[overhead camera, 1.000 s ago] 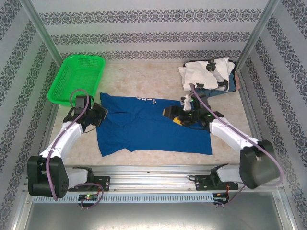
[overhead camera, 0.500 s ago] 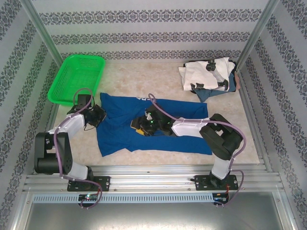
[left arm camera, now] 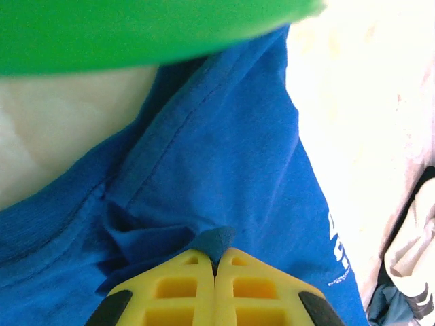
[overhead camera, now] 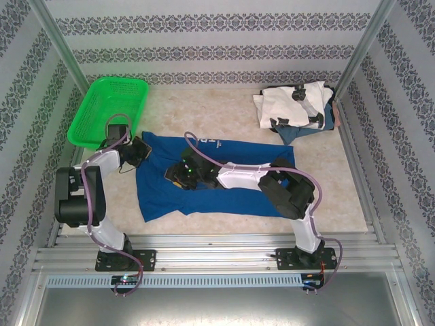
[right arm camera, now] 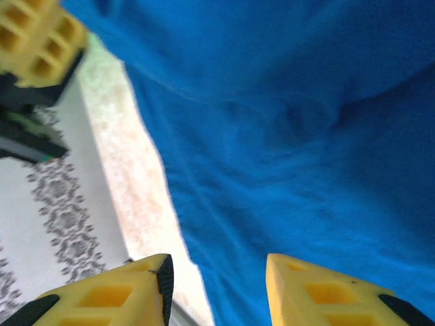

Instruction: Fold and stack the t-shirts

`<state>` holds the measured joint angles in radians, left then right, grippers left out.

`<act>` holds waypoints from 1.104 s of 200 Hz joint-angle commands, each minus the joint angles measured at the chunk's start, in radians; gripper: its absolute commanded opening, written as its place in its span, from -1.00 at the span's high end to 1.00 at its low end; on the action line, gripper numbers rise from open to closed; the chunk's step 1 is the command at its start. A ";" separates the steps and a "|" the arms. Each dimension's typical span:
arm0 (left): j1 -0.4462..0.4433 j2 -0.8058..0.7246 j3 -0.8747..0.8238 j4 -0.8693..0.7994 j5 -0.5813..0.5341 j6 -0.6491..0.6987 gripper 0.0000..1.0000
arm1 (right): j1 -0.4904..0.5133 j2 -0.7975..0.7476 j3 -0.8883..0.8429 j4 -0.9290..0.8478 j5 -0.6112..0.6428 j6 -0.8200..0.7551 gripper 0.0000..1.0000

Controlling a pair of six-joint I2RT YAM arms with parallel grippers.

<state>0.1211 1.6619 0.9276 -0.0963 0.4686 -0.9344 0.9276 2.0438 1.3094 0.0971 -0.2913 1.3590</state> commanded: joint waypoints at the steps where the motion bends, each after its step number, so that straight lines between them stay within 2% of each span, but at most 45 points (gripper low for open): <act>1: 0.019 0.019 0.028 0.038 0.031 0.031 1.00 | 0.011 0.025 0.055 -0.116 0.064 0.010 0.10; 122: 0.031 0.011 -0.006 0.062 0.083 0.048 1.00 | -0.004 0.139 0.189 -0.191 0.168 0.039 0.05; 221: 0.046 -0.005 -0.034 0.079 0.112 0.043 1.00 | -0.023 0.206 0.275 -0.280 0.154 0.056 0.17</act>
<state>0.1528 1.6768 0.9134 -0.0422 0.5587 -0.9005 0.9180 2.2089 1.5455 -0.1219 -0.1490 1.4086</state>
